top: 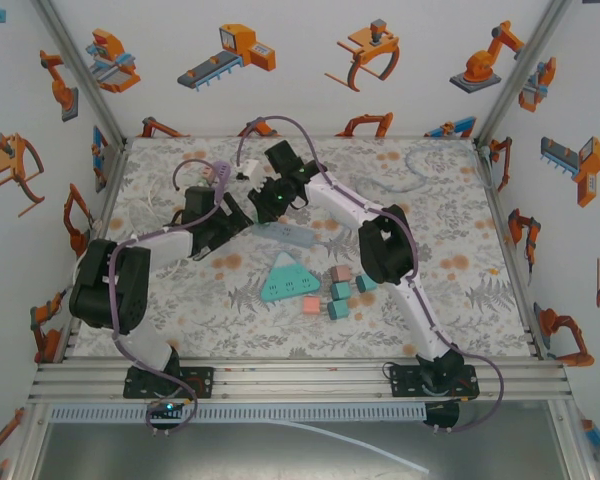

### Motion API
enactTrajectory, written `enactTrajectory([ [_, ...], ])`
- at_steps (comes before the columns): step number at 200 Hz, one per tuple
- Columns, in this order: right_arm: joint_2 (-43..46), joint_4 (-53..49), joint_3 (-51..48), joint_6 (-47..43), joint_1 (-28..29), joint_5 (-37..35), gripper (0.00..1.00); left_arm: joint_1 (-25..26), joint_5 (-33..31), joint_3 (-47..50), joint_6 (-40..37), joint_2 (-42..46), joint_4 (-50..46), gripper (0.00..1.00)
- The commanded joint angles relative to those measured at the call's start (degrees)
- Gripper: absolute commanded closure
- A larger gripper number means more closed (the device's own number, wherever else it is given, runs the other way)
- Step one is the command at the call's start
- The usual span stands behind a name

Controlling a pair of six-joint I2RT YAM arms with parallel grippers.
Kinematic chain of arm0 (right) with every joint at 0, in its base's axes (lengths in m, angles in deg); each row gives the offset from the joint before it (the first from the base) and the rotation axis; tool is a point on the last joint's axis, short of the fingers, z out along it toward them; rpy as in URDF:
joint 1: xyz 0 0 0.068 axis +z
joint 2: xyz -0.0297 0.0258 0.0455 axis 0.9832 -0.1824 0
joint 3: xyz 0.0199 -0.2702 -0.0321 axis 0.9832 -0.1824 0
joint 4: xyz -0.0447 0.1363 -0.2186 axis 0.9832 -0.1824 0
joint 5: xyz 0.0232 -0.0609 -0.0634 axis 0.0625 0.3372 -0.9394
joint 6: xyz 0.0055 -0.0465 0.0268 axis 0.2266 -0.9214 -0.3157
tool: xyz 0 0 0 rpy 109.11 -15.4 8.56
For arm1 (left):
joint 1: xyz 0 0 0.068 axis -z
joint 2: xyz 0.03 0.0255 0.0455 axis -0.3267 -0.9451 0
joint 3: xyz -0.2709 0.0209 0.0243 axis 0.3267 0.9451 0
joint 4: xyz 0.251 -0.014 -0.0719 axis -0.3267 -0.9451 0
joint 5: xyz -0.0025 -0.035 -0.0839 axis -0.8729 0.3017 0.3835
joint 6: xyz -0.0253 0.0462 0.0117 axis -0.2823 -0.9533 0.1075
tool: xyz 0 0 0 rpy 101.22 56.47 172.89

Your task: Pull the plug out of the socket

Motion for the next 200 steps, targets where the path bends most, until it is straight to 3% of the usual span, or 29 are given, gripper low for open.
enactTrajectory([
  [1,1.84,1.36,-1.76,-2.05,1.48,3.69,0.82,-0.36,1.20,-2.55,0.43,-1.96,-1.94,0.27],
  [41,2.59,1.78,-3.16,-2.97,2.15,4.78,0.84,-0.29,-0.19,-2.82,0.90,-3.61,-5.09,0.42],
  [86,3.70,2.78,-3.80,-3.92,3.10,6.03,0.85,-0.18,0.12,-2.89,0.05,-5.81,-6.86,0.51],
  [118,4.01,3.69,-4.16,-3.88,3.19,7.25,0.85,-0.03,3.64,-3.22,-1.03,-7.69,-5.80,0.54],
  [136,4.26,4.08,-4.48,-3.67,3.25,7.81,0.88,0.25,2.86,-3.67,-1.11,-8.40,-7.23,0.64],
  [200,11.30,13.89,-13.44,-3.33,4.08,4.84,0.96,1.34,-1.38,-4.48,-3.01,-10.39,-15.09,0.64],
])
